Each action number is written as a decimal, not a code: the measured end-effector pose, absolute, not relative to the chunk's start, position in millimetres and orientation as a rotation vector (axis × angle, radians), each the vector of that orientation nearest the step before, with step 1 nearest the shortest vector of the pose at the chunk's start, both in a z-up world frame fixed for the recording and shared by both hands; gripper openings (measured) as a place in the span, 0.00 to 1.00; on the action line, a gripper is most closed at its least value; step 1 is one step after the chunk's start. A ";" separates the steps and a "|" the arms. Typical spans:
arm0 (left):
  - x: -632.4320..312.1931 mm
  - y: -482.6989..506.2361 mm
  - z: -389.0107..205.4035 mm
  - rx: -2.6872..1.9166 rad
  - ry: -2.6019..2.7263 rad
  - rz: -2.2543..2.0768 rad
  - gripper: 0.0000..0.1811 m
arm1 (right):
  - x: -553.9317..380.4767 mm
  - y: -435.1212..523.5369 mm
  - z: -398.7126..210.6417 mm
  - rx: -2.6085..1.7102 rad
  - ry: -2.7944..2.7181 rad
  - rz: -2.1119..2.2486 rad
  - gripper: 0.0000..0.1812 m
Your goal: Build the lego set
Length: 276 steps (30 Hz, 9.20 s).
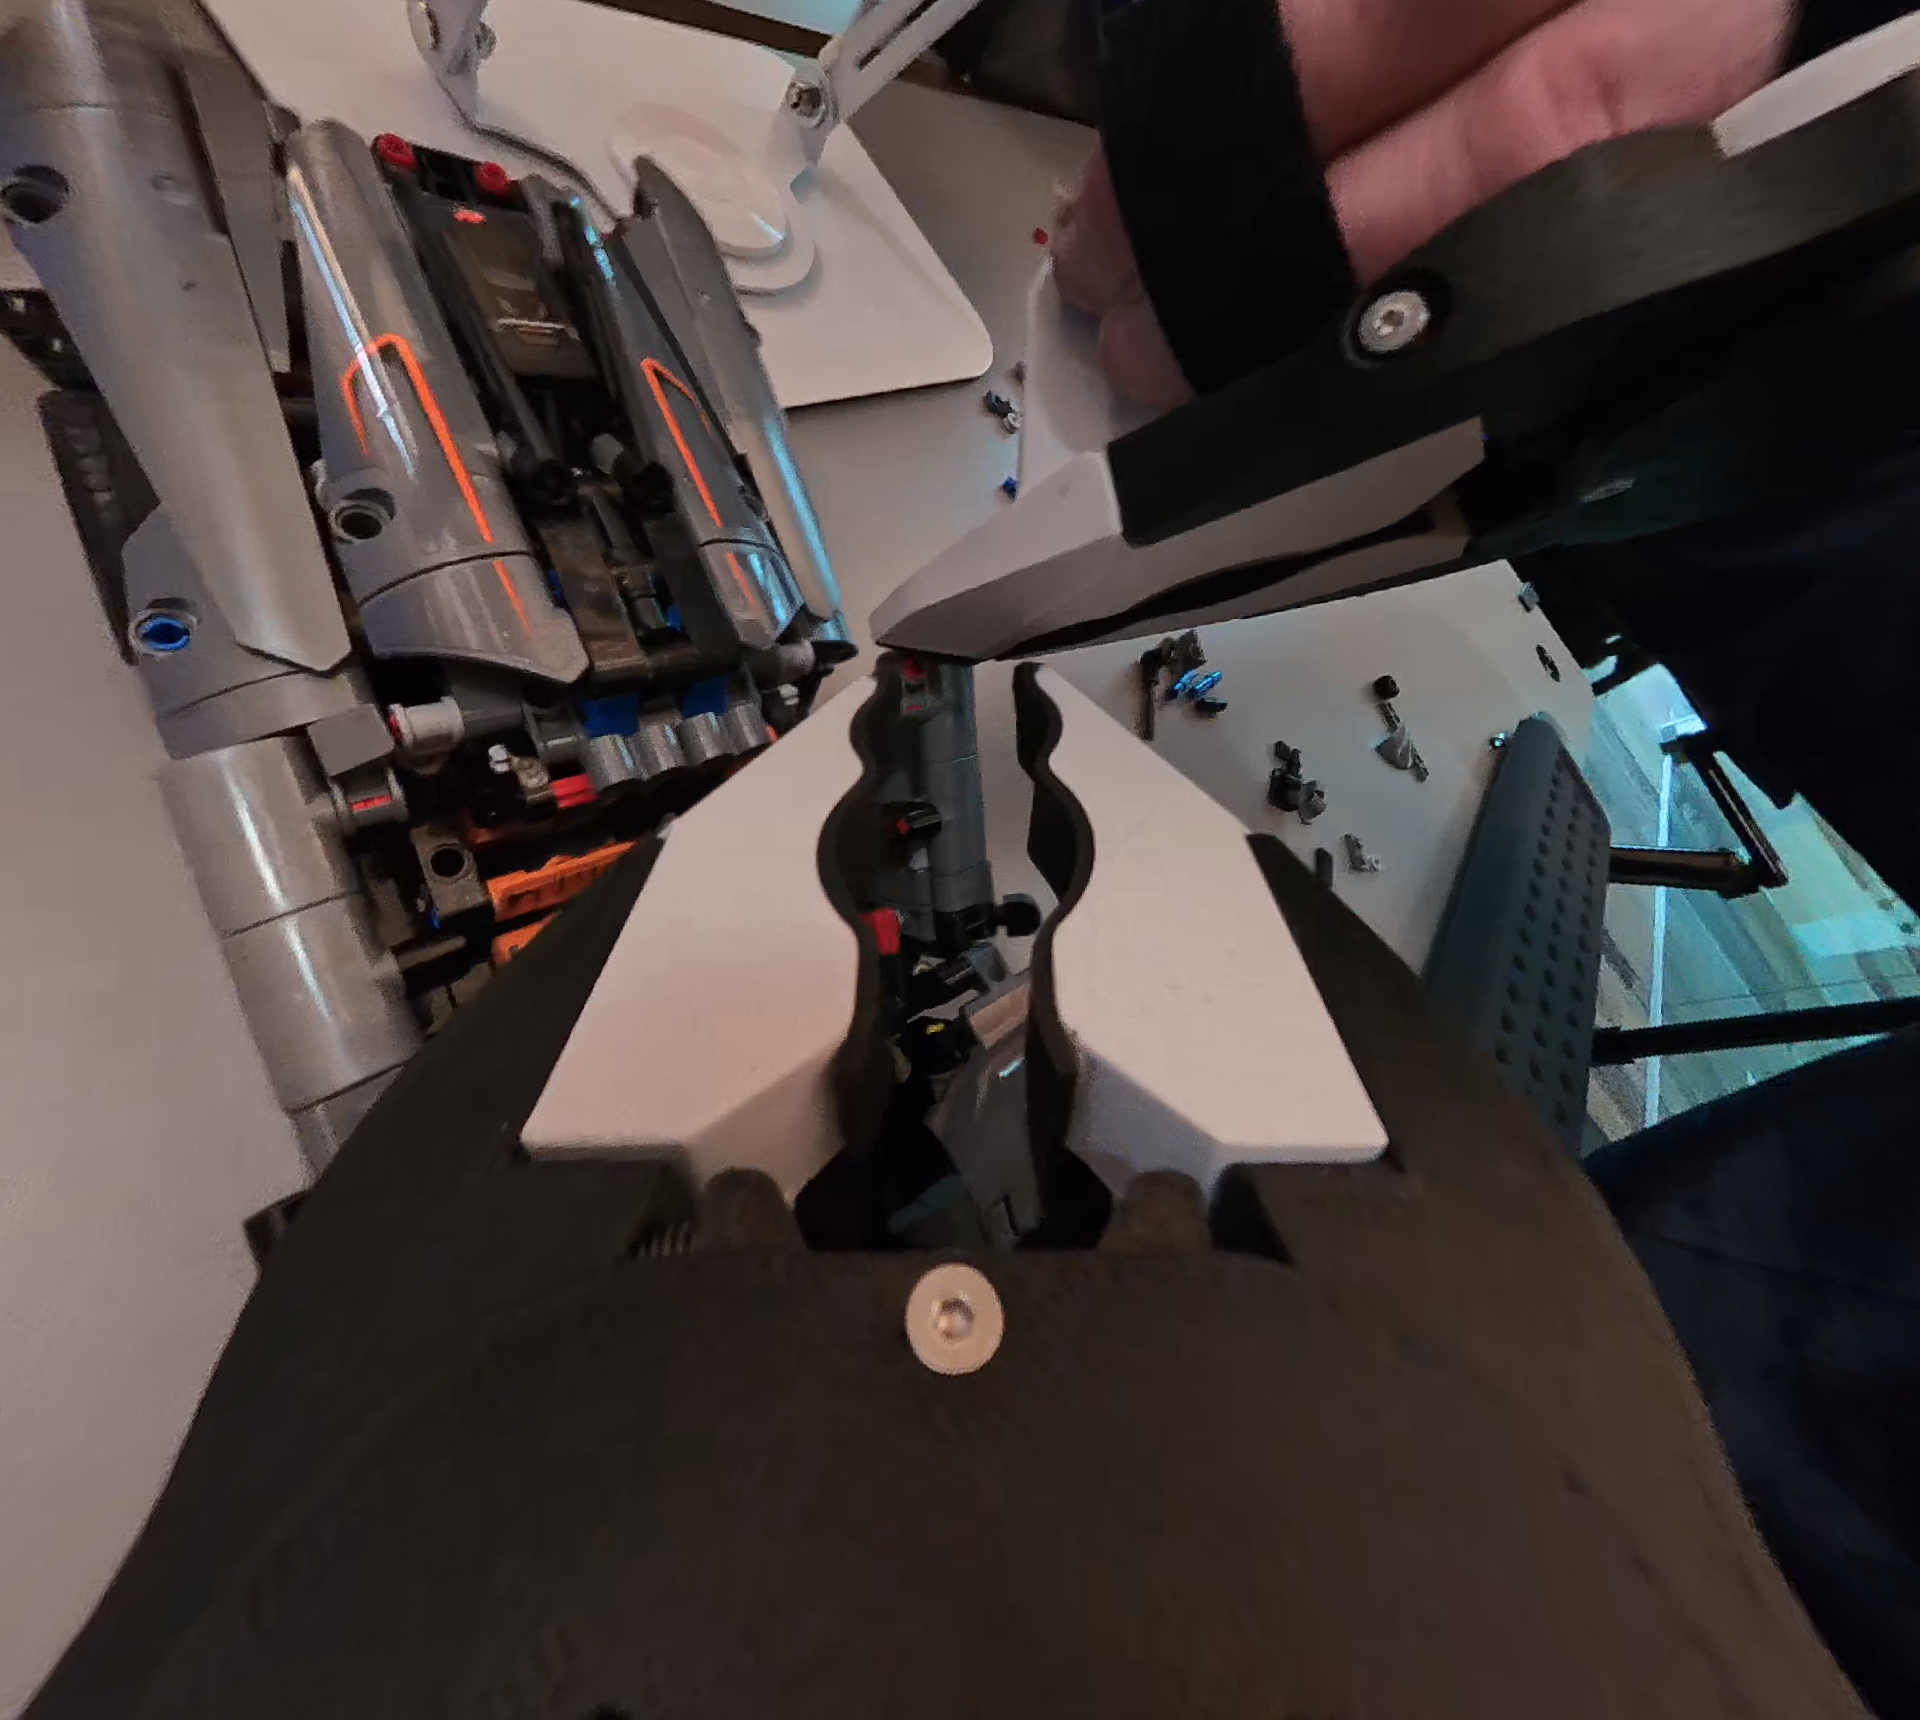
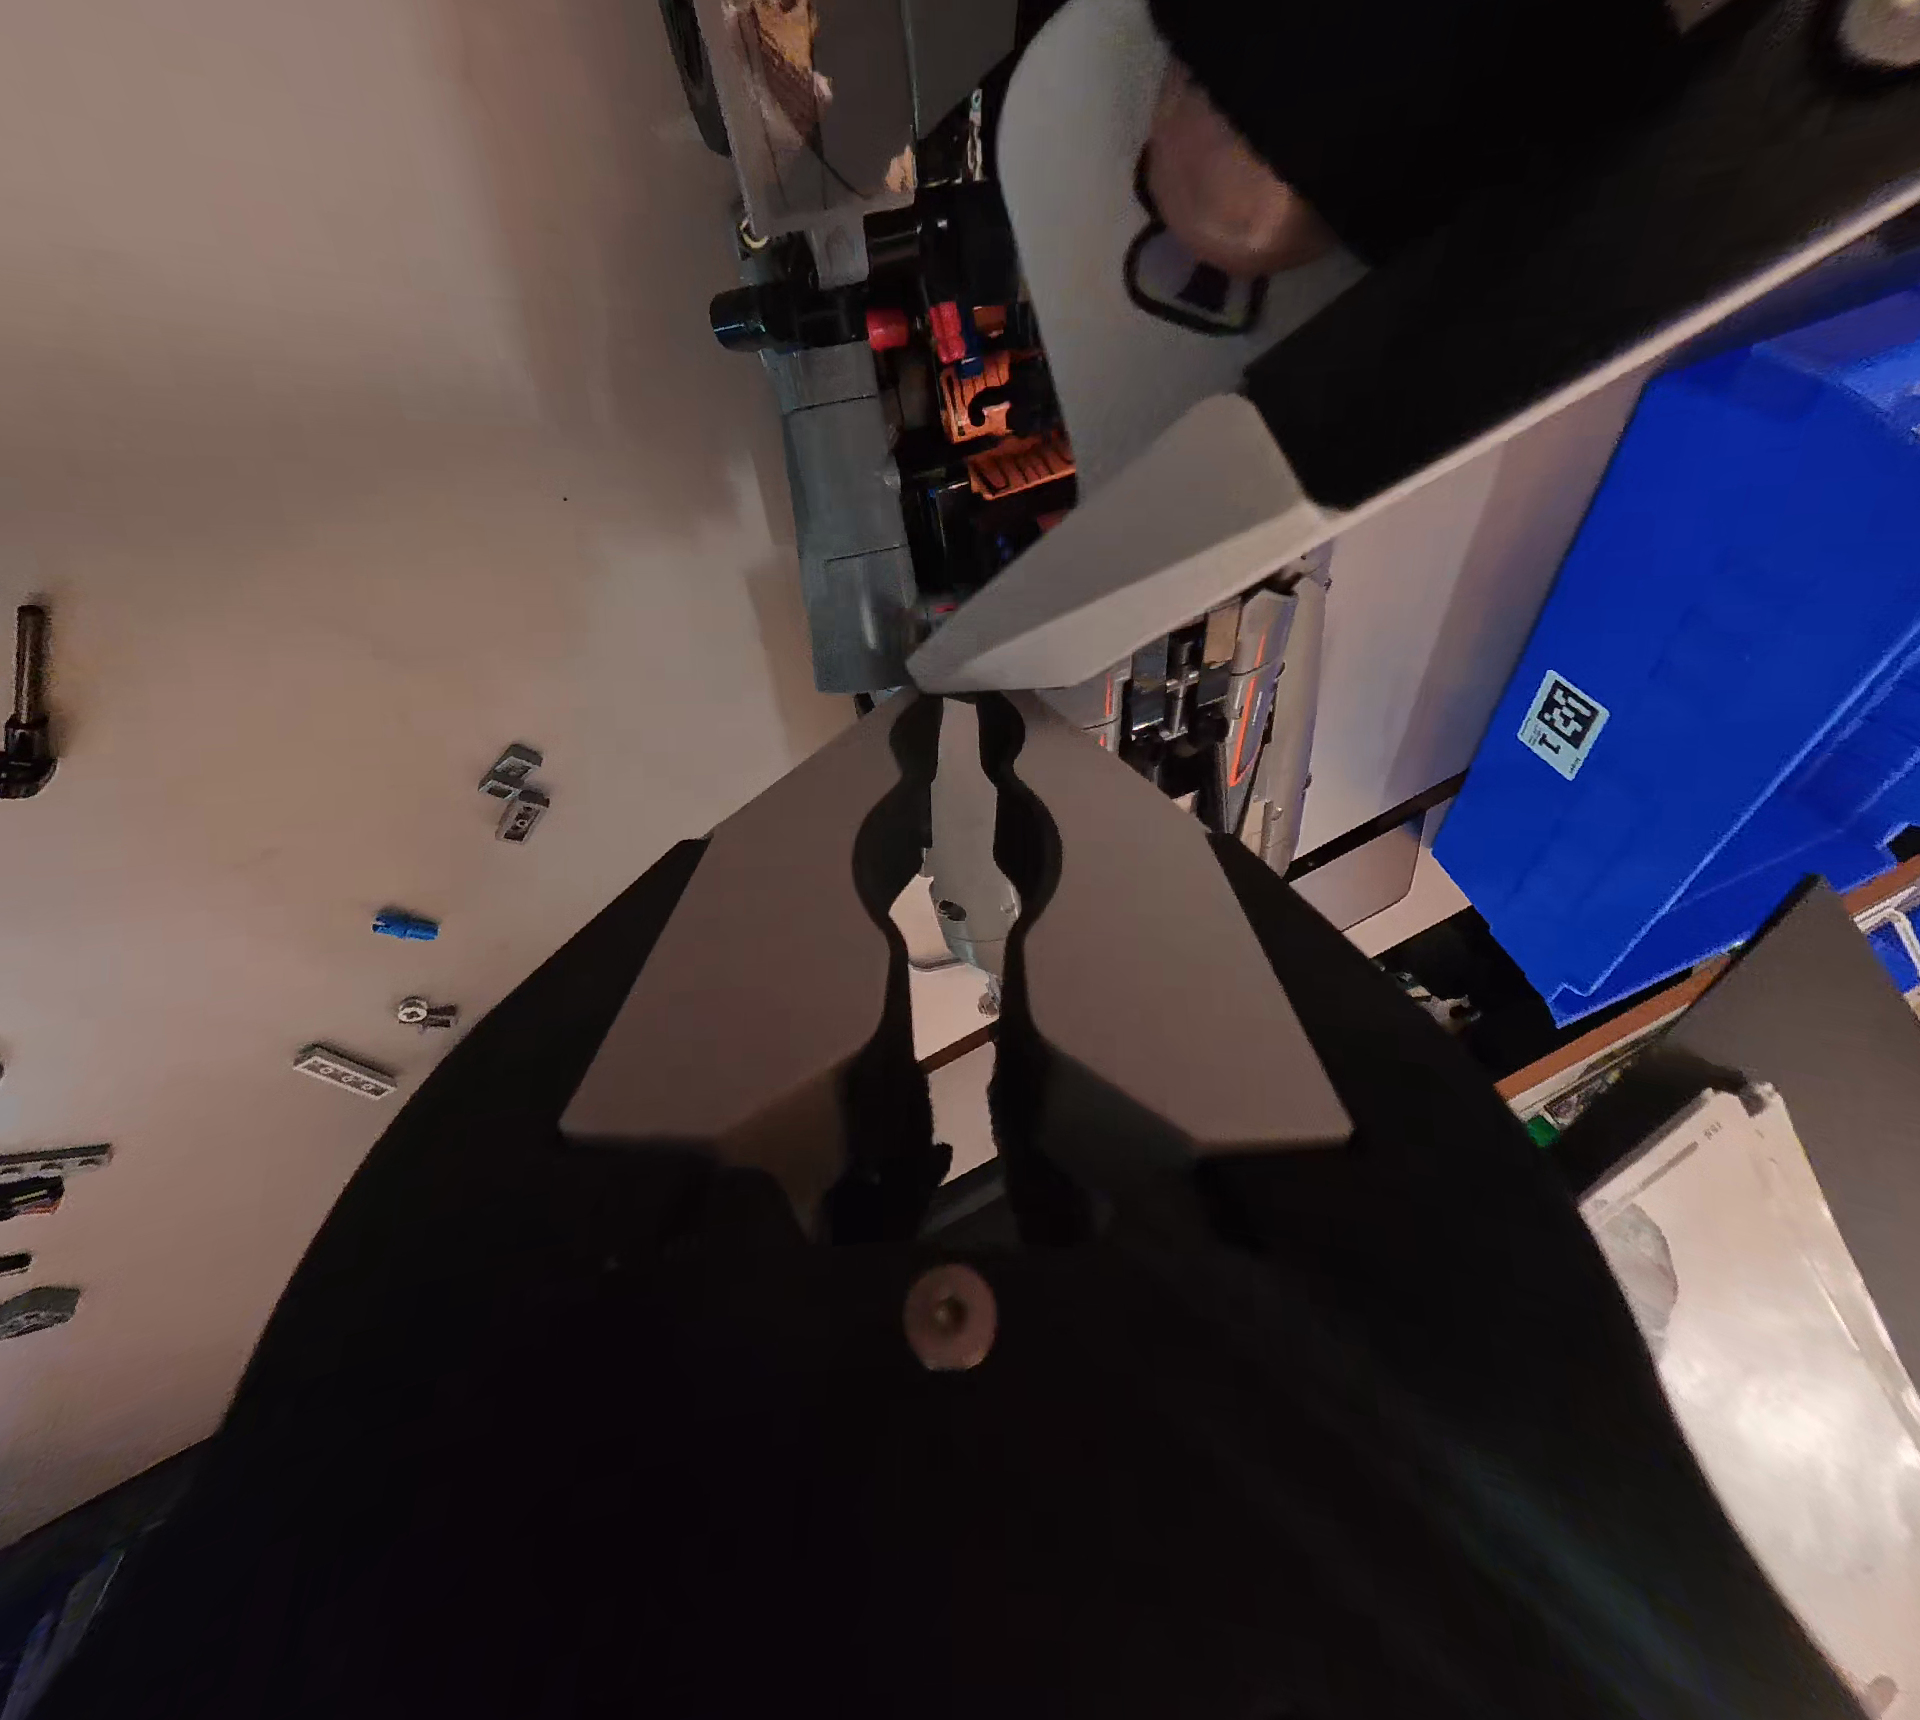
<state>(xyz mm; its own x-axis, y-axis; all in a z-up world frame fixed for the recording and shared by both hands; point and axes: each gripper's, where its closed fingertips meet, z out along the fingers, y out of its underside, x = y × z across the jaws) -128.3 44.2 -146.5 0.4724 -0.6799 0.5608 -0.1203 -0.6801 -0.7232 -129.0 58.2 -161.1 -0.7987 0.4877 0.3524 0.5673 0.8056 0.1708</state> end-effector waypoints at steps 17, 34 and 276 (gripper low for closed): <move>-122.9 45.5 -151.6 -2.152 0.672 -1.146 0.09 | -127.6 59.7 -165.3 -0.822 -2.720 -0.420 0.03; -121.7 49.9 -160.6 -2.218 0.671 -1.067 0.06 | -125.3 65.0 -177.2 -0.880 -2.782 -0.446 0.03; -124.5 40.2 -171.5 -2.225 0.839 -0.868 0.05 | -115.5 56.2 -170.3 -1.468 -2.086 0.074 0.18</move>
